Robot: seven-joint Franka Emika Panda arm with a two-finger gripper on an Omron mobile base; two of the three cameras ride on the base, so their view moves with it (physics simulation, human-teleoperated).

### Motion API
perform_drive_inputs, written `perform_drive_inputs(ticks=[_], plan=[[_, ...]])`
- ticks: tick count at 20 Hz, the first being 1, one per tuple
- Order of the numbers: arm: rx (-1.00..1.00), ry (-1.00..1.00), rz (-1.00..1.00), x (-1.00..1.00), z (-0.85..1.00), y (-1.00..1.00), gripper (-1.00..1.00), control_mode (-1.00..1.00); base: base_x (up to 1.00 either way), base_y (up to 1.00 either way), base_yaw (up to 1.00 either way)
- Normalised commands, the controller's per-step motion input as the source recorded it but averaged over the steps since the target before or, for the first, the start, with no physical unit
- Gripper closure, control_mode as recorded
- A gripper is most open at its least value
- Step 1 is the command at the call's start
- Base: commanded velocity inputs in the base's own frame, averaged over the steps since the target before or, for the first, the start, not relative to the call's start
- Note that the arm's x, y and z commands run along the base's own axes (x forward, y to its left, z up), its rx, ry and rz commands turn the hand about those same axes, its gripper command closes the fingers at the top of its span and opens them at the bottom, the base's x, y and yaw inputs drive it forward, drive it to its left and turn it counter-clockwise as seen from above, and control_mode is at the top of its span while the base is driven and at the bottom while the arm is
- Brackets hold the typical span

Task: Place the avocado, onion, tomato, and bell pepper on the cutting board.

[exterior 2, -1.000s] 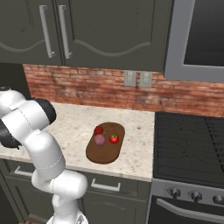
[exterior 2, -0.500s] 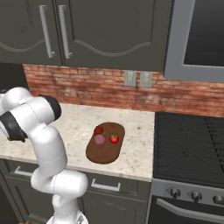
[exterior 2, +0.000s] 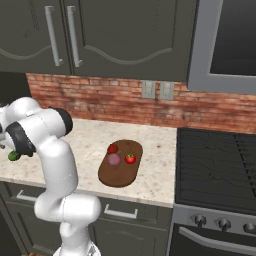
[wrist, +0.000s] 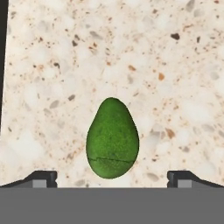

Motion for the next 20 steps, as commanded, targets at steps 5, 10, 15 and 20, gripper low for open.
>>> perform_drive_inputs(ticks=[5,10,15,20], plan=[[0.0,0.01,0.0,0.0,-0.09,0.0,-1.0,-1.0,0.0,0.0,0.0],[0.0,0.02,0.0,0.0,-0.12,0.0,-1.0,-1.0,0.0,0.0,0.0],[0.0,0.03,0.0,0.01,-0.15,0.0,-1.0,-1.0,0.0,0.0,0.0],[-0.01,0.05,0.0,0.11,-0.2,0.0,-1.0,-1.0,0.0,0.0,0.0]])
